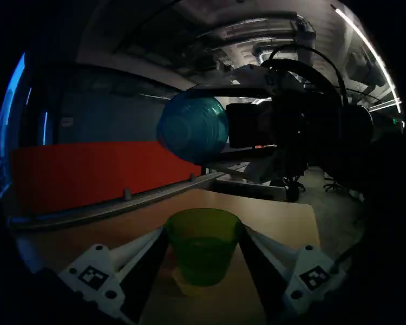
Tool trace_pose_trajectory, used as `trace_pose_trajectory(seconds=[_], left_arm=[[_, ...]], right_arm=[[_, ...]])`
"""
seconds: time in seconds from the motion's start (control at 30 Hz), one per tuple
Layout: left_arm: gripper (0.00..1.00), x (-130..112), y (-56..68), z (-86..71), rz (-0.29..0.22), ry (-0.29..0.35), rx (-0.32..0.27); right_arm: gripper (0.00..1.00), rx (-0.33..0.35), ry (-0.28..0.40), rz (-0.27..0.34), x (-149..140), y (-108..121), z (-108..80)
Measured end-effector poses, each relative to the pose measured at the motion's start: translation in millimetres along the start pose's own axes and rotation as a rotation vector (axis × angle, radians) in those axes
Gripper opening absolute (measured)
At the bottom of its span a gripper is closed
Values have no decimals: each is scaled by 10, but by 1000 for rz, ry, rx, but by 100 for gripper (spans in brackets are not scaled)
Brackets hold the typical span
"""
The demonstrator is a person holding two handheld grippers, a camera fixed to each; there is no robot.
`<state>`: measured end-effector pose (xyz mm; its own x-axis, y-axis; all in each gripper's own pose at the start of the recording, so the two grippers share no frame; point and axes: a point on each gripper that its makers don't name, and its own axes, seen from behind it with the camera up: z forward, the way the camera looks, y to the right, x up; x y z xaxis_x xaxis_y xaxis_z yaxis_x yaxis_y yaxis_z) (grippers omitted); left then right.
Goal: Pour water
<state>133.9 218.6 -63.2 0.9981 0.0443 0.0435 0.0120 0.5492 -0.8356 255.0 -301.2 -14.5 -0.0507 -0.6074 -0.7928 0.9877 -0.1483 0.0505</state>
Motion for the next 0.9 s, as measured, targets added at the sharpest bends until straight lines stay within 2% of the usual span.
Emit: trace_pose_trajectory(seconds=[0.3,0.57,0.7,0.9], left_arm=[[86,-9,1,12,-2,0,1],[86,-30,-9,10,-2,-4,4],[86,-28,-17,9,0,-5,7],[86,-17,-21,7,0,-4,8]], right_arm=[[90,-3,3,15,24,7,8],[90,-4,5,74,29,13,12],[90,-11,4,145,-1,24,2],[90,-31,-10,320,-79,61,-14]])
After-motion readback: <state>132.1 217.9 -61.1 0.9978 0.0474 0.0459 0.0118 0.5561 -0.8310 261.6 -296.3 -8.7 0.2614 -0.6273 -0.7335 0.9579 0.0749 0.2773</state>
